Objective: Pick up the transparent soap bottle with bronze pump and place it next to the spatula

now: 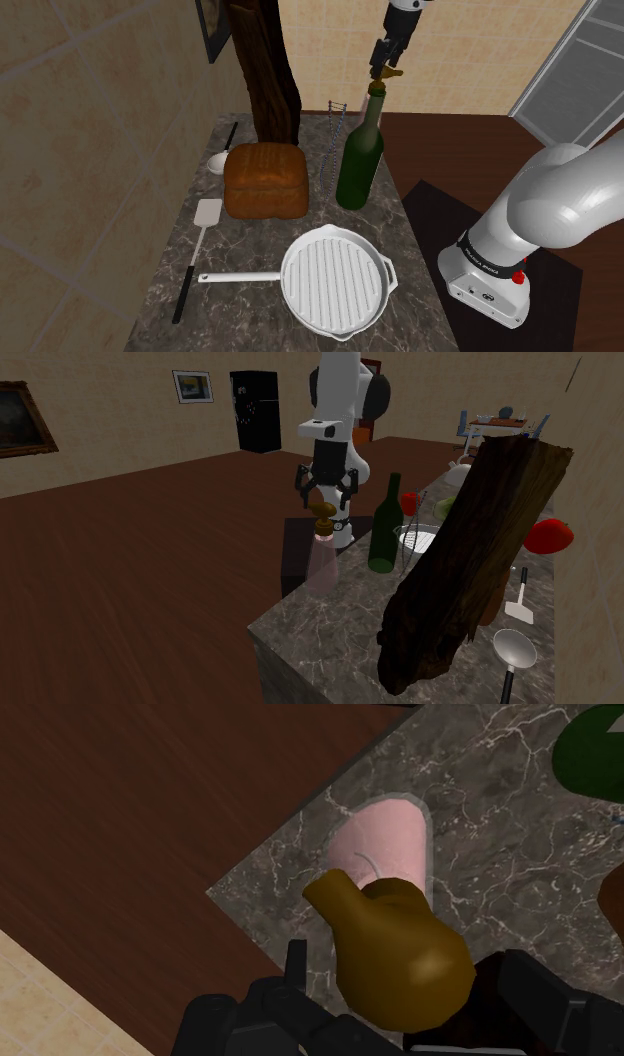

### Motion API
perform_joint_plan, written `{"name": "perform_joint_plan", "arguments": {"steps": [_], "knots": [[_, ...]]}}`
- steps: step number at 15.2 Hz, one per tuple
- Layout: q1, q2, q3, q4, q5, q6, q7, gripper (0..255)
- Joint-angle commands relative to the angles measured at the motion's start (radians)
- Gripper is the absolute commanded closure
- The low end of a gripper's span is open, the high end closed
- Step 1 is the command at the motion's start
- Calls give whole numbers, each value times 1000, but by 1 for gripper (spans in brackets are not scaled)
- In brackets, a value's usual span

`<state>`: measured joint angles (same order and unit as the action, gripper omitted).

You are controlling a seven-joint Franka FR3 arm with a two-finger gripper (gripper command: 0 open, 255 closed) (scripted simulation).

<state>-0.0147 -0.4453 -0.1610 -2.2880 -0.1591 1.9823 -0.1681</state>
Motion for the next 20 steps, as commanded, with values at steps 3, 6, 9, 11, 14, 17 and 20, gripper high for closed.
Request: {"name": "perform_joint_plan", "arguments": {"steps": [3,6,9,11,14,17,20], "knots": [[-1,2,-2,-8,-1,10,-1,0],[-1,2,-2,-8,-1,10,-1,0],[-1,2,-2,-7,-1,10,-1,255],[-1,2,-2,-7,-1,10,-1,255],[-1,2,-2,-7,-1,10,-1,255],[-1,2,-2,-8,-1,10,-1,255],[0,-1,1,30,2,-30,-4,255]]}}
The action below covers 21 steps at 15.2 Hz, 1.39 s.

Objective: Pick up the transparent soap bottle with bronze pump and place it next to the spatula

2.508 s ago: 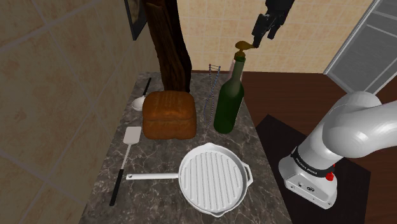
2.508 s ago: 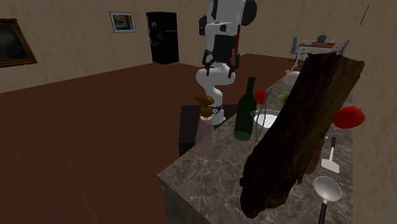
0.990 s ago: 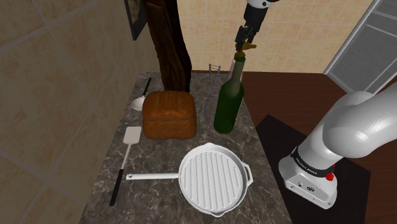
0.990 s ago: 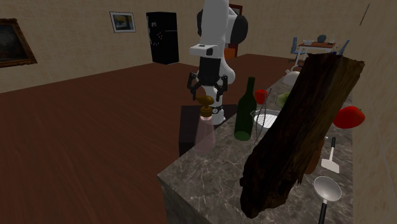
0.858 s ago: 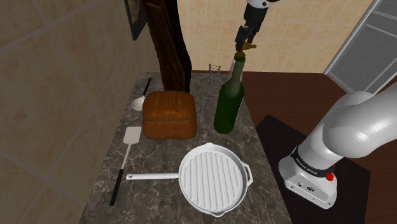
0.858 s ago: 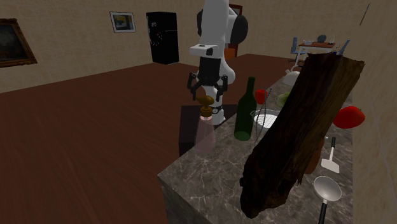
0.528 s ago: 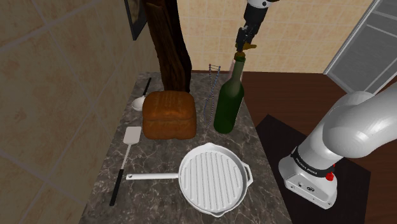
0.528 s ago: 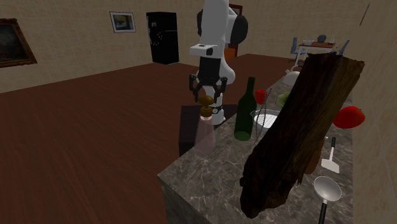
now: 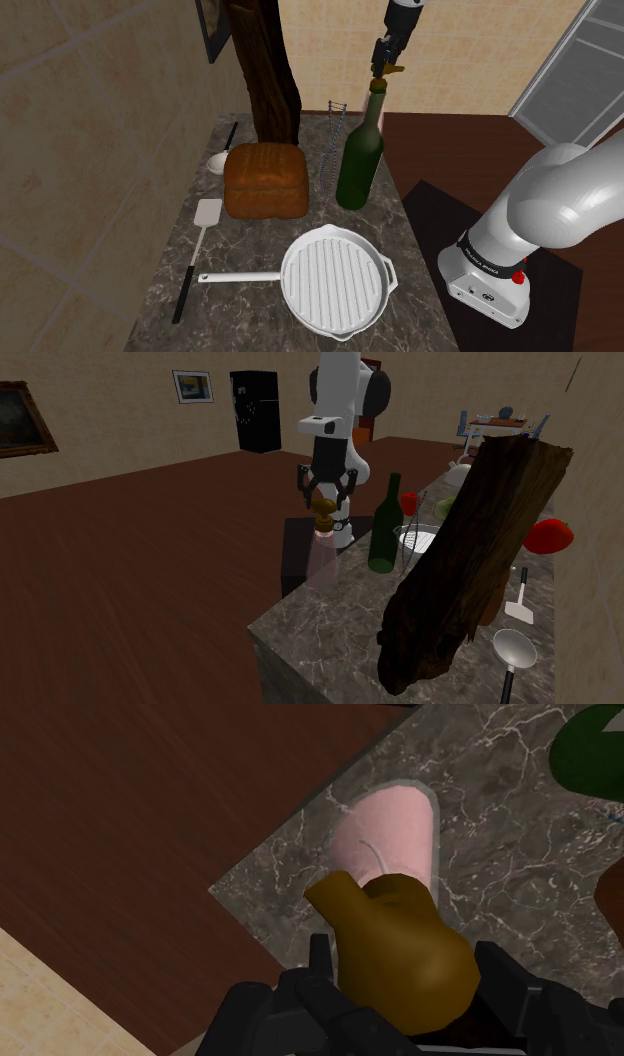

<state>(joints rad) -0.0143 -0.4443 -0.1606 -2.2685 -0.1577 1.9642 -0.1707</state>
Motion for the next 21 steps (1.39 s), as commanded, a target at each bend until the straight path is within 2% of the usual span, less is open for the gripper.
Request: {"name": "perform_joint_plan", "arguments": {"steps": [1,13,21], "knots": [[0,-2,1,24,2,-26,-3,255],[5,9,9,191,12,-182,-17,255],[63,-82,159,117,51,-220,173,255]]}}
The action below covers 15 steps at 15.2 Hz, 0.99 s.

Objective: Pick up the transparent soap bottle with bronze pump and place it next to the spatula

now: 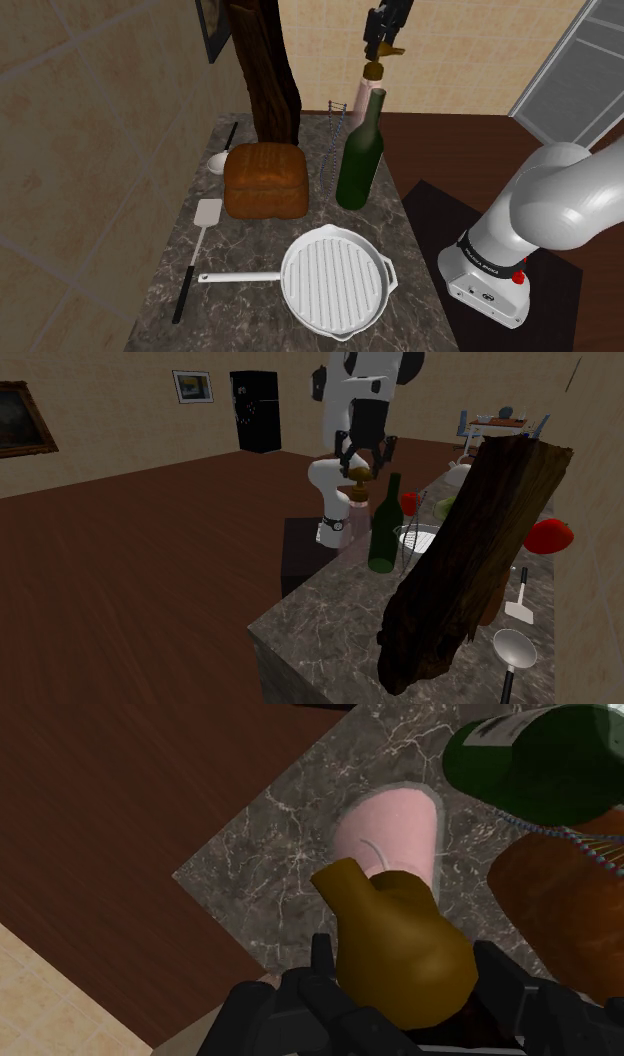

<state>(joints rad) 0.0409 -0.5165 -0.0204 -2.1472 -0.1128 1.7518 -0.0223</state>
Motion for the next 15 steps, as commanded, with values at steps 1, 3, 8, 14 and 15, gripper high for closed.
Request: {"name": "perform_joint_plan", "arguments": {"steps": [1,3,8,14,15], "knots": [[15,-16,38,-9,13,-12,48,255],[31,-26,77,-14,28,-21,96,255],[70,-31,175,-8,67,-42,216,255],[111,1,295,35,108,-63,364,255],[117,10,316,47,114,-66,389,255]]}}
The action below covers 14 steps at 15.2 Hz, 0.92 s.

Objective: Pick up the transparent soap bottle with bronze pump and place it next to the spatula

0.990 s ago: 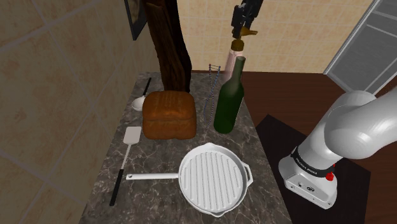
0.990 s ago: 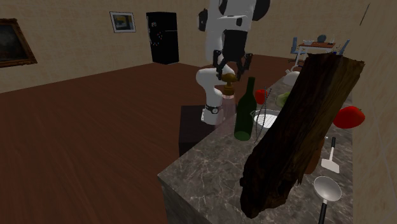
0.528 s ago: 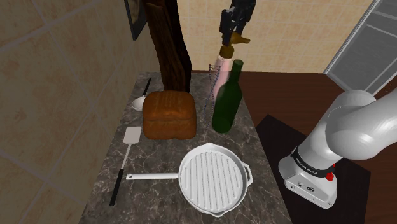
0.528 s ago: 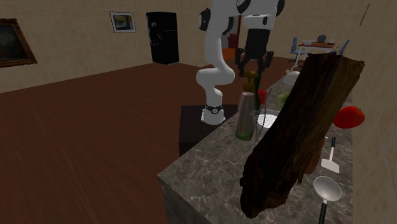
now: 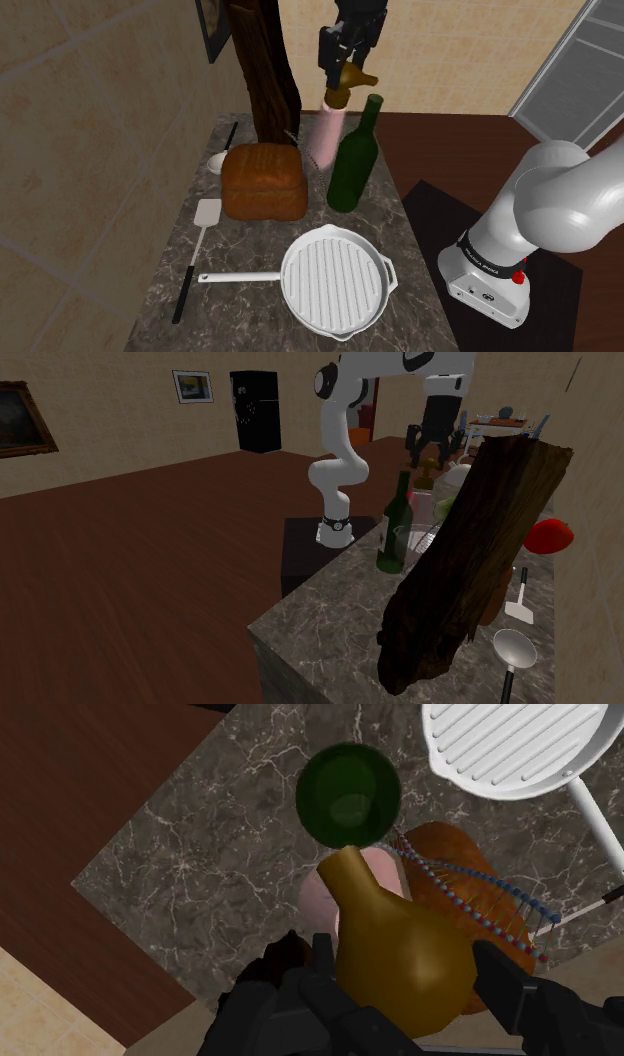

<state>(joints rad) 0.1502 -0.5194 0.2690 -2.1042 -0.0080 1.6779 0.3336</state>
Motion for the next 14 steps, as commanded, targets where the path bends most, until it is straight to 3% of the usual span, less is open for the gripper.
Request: {"name": "perform_joint_plan", "arguments": {"steps": [1,8,14], "knots": [[14,23,47,16,14,5,58,255],[46,129,196,132,27,-16,242,255],[66,271,335,278,-10,-42,417,255]]}}
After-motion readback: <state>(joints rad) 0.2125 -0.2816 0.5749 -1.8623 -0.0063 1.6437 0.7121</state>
